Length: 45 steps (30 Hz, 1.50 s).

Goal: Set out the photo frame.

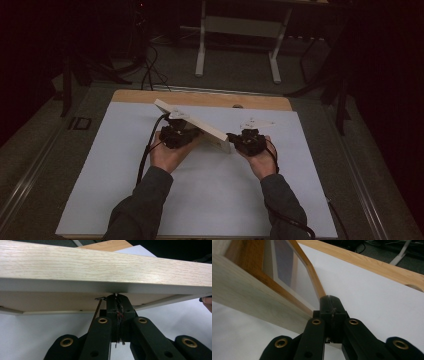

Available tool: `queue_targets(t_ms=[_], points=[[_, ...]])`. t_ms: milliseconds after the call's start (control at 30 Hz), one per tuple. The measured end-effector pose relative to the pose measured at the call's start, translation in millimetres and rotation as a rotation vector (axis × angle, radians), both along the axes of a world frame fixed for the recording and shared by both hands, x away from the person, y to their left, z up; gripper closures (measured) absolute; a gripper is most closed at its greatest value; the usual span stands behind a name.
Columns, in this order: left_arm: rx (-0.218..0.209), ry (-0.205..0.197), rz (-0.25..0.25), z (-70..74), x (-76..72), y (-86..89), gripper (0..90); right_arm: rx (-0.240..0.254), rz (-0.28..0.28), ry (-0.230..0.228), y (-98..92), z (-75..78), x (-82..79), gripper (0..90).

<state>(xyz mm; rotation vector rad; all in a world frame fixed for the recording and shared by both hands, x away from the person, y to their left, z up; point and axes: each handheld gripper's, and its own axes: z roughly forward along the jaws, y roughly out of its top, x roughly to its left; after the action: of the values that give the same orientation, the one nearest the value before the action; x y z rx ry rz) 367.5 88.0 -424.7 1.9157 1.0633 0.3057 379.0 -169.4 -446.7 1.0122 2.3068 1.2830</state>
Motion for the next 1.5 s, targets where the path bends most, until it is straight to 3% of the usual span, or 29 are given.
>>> queue_targets(t_ms=[800, 1500], points=[[-0.009, 0.005, 0.011, -0.3, 4.1, 2.4, 90.0, -0.004, 0.053, -0.008, 5.7, -0.1, -7.5, 90.0], [-0.009, 0.007, -0.022, -0.2, 8.9, 8.6, 90.0, -0.023, 0.162, -0.02, 23.7, 3.7, -16.0, 90.0]])
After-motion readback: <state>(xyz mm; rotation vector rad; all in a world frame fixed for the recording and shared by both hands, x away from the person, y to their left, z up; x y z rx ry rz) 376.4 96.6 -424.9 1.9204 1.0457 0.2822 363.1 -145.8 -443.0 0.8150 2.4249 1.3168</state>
